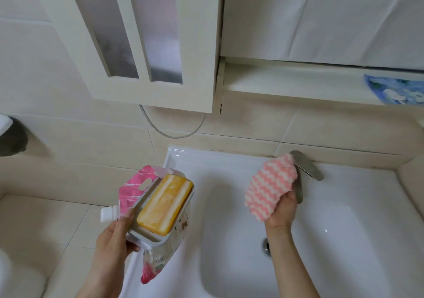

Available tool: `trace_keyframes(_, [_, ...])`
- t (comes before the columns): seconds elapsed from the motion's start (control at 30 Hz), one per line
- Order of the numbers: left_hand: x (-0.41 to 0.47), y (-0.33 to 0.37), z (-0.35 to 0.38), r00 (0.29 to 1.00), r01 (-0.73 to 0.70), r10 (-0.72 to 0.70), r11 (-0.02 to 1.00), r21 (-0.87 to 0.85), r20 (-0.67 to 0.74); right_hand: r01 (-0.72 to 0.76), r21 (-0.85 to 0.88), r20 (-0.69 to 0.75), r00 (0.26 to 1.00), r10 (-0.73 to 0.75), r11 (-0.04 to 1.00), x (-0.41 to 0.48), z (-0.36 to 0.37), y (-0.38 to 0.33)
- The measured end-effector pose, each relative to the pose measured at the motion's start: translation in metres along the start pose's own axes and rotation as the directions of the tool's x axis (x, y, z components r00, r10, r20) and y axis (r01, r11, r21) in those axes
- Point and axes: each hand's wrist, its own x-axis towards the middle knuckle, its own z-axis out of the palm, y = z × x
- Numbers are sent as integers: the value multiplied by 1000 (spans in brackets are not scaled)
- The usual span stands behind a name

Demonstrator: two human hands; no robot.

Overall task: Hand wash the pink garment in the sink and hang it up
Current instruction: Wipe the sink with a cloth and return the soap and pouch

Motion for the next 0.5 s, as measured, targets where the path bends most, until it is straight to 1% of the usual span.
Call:
trace_keyframes(0.07, [1,1,0,1000,6,-6,1000,-4,-9,-16,101,2,1000,16,995,-3,-7,9])
trace_keyframes(0.1, [2,1,0,1000,6,-6,1000,-7,-10,-28,114,26,999,25,993,-4,-9,12])
trace_keyframes(0.13, [2,1,1,1000,12,-12,1000,-11,-2,-23,78,19,1000,21,997,-6,-7,15])
trace_keyframes(0.17, [3,1,1,1000,16,-16,1000,-17,1,-13,-8,-7,1000,13,1000,-6,-5,19])
trace_keyframes(0.27, [4,2,0,1000,26,-26,999,-24,3,-162,-165,-7,987,163,973,0,2,30])
trace_keyframes(0.33, [7,2,-2,1000,22,-22,1000,-16,-12,-170,-253,-63,985,159,952,6,6,30])
trace_keyframes(0.37, [8,1,-2,1000,22,-23,1000,-6,-20,-144,-332,-100,988,117,932,10,11,27])
trace_keyframes(0.4, [8,4,-2,999,26,-26,1000,-7,-29,-76,-391,-132,991,26,917,16,16,25])
trace_keyframes(0.43, [10,4,-3,999,37,-38,999,-23,-34,27,-444,-179,977,-118,896,26,16,24])
trace_keyframes(0.47, [11,5,-3,998,49,-50,999,-23,-45,142,-565,-222,923,-315,813,39,14,25])
trace_keyframes(0.5, [13,4,-3,996,54,-56,998,-43,-63,225,-737,-209,821,-531,638,51,9,30])
